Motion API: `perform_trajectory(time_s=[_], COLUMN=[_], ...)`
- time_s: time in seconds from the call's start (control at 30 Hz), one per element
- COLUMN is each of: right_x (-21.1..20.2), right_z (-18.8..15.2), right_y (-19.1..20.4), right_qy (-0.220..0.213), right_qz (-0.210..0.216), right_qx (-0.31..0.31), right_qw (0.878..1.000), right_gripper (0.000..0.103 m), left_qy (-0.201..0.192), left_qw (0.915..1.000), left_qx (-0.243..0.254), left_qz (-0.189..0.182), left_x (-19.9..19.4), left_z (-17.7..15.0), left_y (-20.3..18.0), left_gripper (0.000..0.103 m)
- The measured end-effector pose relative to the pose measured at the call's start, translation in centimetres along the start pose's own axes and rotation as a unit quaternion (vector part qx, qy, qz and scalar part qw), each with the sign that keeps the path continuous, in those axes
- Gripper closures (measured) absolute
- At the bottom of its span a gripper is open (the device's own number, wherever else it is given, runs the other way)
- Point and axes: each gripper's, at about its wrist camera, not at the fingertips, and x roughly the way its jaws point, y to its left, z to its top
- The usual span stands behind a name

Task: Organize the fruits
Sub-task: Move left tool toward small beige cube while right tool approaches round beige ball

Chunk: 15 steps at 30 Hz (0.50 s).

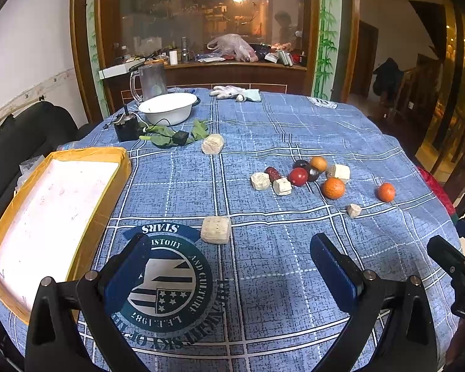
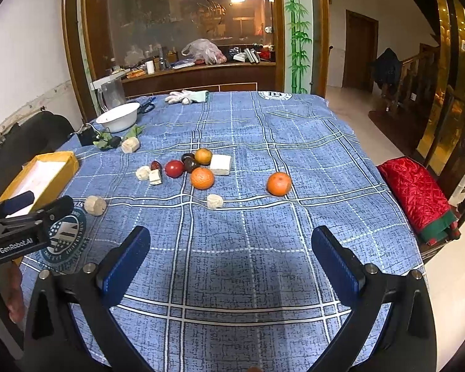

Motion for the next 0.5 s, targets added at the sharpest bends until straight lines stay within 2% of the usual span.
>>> perform_trajectory(time_s=[0.5], right_x=[0.39], right_z=[0.06], right_y=[0.83], right_qy=[-0.003], right_qz=[0.016], right_qx=[-0.002], right_qw=[1.0], right_gripper=[0.0], left_qy=[0.006], left_qw=[1.0], left_qx=[-0.004], left_qz=[0.006], left_x=[0.43], left_z=[-0.19], left_y=[0.64], left_gripper=[0.001])
